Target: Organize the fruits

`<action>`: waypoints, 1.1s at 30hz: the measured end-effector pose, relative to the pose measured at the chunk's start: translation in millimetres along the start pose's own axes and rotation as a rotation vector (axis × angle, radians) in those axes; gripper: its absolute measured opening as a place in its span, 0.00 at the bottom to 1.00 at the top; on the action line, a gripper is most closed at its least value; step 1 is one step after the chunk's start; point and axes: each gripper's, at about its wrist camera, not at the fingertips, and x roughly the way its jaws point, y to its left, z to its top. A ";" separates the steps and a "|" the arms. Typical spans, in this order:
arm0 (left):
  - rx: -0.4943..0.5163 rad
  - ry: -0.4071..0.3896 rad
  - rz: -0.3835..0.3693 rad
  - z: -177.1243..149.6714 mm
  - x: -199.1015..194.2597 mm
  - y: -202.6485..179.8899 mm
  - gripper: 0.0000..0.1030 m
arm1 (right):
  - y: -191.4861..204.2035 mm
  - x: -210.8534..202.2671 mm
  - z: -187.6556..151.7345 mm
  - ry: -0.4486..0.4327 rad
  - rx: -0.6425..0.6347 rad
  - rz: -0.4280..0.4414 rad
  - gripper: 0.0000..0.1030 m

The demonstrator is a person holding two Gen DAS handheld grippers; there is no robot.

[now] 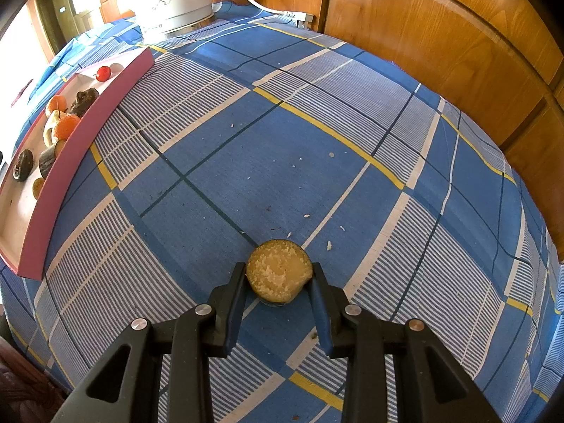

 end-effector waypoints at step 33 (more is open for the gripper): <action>-0.126 -0.033 0.064 -9.6 -7.9 67.8 0.85 | 231.6 -10.0 86.7 -0.096 -0.283 0.335 0.37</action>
